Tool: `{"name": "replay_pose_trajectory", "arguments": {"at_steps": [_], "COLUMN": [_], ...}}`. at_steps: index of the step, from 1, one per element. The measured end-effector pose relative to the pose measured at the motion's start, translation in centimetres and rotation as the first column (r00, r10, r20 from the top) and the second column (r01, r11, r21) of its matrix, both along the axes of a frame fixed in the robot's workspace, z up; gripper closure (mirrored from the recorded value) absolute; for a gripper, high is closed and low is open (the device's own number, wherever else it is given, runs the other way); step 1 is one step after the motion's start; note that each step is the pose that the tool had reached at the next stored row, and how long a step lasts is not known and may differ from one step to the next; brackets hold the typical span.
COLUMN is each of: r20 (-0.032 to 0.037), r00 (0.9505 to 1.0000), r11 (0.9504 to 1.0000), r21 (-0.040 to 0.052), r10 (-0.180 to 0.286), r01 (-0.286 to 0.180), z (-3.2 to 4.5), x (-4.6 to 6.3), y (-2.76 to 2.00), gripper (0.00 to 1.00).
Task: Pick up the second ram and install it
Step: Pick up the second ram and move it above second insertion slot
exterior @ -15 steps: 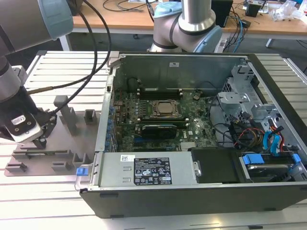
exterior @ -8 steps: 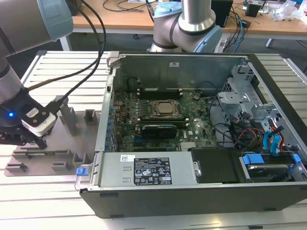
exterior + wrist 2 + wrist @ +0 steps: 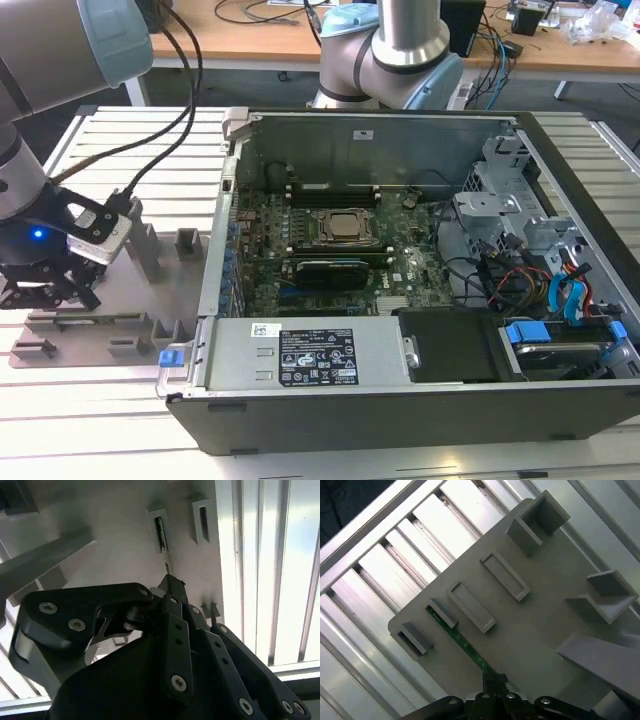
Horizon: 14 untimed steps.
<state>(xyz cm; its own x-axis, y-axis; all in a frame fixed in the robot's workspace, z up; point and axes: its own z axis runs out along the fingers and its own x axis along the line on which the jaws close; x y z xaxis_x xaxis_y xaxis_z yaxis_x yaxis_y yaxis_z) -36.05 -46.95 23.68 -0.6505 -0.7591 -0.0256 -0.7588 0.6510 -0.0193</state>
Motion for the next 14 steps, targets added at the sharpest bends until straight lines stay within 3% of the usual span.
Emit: {"name": "replay_pose_trajectory", "arguments": {"at_steps": [2, 3, 5, 6, 9, 10, 12, 14], "r20": [0.0001, 0.0, 0.0, 0.0, 0.0, 0.0001, -0.0001, -0.0008], "r00": [0.9959, 0.9907, 0.9738, 0.96, 0.9293, 0.9227, 0.8915, 0.869], "r11": [0.9959, 0.9907, 0.9738, 0.96, 0.9293, 0.9227, 0.8915, 0.869], "r21": [0.0, 0.0, -0.0001, 0.0, 0.0, 0.0, -0.0004, -0.0013], "r10": [0.09, 0.136, 0.227, 0.28, 0.369, 0.385, 0.453, 0.495], "r01": [-0.09, -0.136, -0.227, -0.28, -0.369, -0.385, -0.453, -0.495], "z": [-0.02, -0.02, -0.04, -0.04, -0.05, -0.05, -0.05, -0.04], "x": [0.0, 0.0, 0.0, 0.0, 0.0, 0.0, -0.01, -0.01], "y": [0.0, 0.0, 0.0, 0.0, 0.0, 0.0, 0.0, 0.0], "gripper": [0.89, 0.89, 0.89, 0.89, 0.89, 0.89, 0.89, 0.89]}}
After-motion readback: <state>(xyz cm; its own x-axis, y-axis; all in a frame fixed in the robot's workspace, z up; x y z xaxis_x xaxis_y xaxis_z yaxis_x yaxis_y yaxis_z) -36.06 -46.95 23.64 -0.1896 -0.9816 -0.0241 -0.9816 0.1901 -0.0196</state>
